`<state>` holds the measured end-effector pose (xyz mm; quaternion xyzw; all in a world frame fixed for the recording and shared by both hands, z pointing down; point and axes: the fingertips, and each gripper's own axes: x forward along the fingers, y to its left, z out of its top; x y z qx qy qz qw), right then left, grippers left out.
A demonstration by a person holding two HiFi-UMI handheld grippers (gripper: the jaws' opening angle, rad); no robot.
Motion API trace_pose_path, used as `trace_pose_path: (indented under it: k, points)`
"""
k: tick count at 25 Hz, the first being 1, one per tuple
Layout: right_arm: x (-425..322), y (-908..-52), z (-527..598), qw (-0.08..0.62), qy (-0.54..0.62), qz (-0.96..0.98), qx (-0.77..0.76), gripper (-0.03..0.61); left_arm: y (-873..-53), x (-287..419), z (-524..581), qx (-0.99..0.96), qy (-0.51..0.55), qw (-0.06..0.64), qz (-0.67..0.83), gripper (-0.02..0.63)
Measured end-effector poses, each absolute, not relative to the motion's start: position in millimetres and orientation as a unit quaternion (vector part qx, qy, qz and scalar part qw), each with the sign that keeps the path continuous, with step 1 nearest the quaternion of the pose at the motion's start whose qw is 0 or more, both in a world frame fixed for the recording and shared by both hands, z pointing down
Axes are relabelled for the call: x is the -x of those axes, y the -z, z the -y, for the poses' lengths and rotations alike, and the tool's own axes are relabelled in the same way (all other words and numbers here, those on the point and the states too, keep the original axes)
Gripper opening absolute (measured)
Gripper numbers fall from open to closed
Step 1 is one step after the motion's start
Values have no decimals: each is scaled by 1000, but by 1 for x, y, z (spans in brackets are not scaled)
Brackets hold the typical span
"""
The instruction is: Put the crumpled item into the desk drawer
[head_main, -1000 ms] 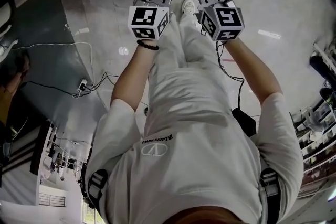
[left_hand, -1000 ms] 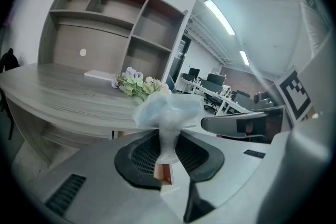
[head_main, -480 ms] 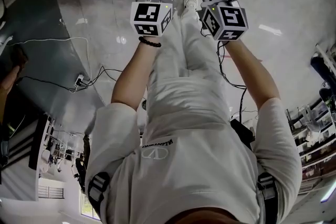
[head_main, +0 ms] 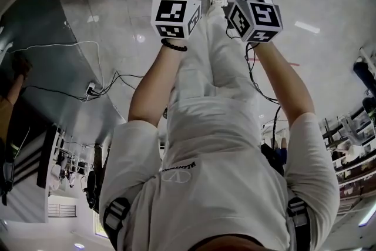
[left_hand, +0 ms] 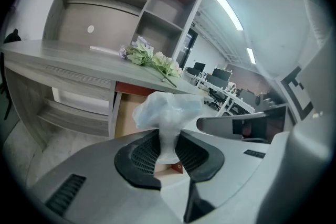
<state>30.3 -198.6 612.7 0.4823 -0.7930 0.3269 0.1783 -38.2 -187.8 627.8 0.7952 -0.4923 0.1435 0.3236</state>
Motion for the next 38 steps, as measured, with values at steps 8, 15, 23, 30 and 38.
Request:
trace_pose_path:
  k: [8, 15, 23, 30, 38]
  points:
    - [-24, -640, 200, 176, -328, 792, -484, -2, -657, 43, 183, -784, -149, 337, 501, 84]
    - [-28, -655, 208, 176, -331, 788, -489, -2, -671, 41, 191, -781, -149, 339, 503, 84]
    - [-33, -674, 212, 178, -336, 780, -497, -2, -690, 37, 191, -779, -157, 344, 501, 84]
    - [-28, -681, 214, 183, -344, 773, -500, -2, -695, 35, 193, -778, -169, 347, 495, 84]
    - [-23, -693, 218, 188, -337, 774, -501, -2, -710, 47, 190, -773, -176, 351, 499, 84]
